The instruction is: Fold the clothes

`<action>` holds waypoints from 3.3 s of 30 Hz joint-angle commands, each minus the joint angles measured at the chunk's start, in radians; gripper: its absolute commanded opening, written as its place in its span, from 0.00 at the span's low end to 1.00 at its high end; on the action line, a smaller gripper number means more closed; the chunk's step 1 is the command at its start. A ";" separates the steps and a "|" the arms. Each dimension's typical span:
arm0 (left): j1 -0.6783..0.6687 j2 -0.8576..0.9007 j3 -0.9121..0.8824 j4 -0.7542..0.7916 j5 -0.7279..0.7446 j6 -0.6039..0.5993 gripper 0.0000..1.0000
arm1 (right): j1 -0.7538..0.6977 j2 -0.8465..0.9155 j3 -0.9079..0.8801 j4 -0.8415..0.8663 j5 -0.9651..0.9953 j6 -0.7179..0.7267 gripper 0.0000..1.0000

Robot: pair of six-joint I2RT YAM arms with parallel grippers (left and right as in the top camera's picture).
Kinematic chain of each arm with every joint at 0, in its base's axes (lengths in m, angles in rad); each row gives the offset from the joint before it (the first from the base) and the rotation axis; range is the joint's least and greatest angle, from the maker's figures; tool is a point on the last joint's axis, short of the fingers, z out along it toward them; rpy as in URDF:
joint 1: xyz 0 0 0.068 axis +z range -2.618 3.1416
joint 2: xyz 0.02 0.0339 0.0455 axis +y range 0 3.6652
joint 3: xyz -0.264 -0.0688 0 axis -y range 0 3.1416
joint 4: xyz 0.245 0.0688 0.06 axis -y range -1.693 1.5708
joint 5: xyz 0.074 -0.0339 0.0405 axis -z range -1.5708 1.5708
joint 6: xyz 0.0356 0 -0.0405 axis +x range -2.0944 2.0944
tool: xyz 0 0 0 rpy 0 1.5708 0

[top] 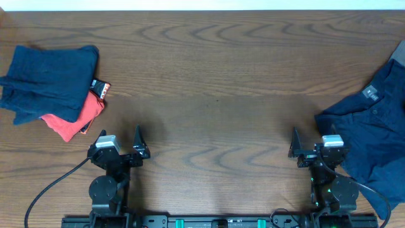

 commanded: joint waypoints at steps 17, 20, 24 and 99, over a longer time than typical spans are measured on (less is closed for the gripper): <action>0.002 -0.005 -0.030 -0.019 -0.005 0.017 0.98 | 0.003 -0.003 -0.001 -0.003 -0.007 -0.011 0.99; 0.002 -0.005 -0.030 -0.019 -0.005 0.017 0.98 | 0.003 -0.003 -0.001 -0.003 -0.007 -0.011 0.99; 0.002 -0.005 -0.030 -0.019 -0.005 0.017 0.98 | 0.003 -0.003 -0.001 -0.003 -0.007 -0.011 0.99; 0.002 1.053 0.783 -0.652 0.048 0.017 0.98 | -0.151 1.410 0.864 -0.477 0.212 0.129 0.99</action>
